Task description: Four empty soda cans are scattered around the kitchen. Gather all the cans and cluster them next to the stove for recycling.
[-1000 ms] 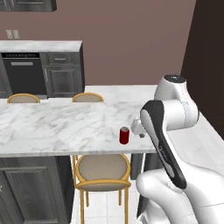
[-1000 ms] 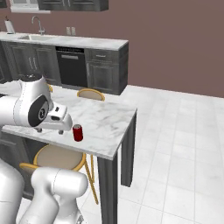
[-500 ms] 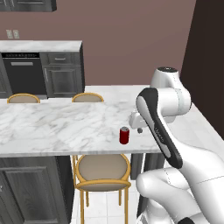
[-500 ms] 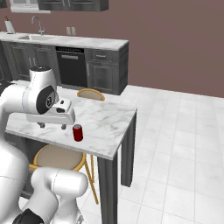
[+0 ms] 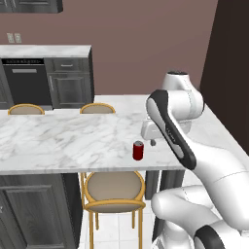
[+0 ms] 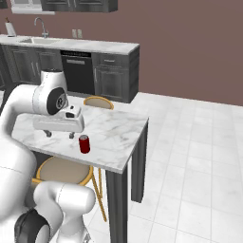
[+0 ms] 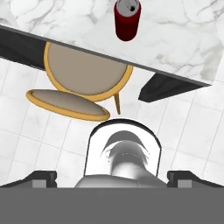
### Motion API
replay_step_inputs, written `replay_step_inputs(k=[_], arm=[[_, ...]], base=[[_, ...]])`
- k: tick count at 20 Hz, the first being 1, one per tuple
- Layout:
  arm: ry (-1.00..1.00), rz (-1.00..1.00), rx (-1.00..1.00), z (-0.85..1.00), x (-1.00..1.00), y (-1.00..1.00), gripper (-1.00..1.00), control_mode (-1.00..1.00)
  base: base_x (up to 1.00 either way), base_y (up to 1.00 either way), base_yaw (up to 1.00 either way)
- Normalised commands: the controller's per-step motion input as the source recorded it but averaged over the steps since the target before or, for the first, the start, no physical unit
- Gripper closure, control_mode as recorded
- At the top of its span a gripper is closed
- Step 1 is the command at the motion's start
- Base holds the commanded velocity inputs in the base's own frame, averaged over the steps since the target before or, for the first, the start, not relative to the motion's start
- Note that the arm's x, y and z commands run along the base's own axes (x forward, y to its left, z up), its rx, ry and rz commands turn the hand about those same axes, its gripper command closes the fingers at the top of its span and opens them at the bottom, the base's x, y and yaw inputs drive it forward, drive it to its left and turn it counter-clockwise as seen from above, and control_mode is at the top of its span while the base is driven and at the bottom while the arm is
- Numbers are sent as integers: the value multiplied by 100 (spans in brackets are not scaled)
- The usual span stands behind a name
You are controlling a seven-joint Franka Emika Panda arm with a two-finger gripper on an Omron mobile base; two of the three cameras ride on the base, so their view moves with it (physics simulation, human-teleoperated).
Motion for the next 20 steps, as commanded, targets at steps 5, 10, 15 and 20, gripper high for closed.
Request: replay_step_inputs(k=[5,10,15,20], arm=[[1,0,-5,-21,17,7,-100,-100],[0,0,-5,-18,18,4,-100,-100],[3,1,-1,-12,18,1,-100,-100],[3,1,0,-8,22,0,-100,-100]], base=[[0,0,0],[0,0,0],[0,0,0],[0,0,0]])
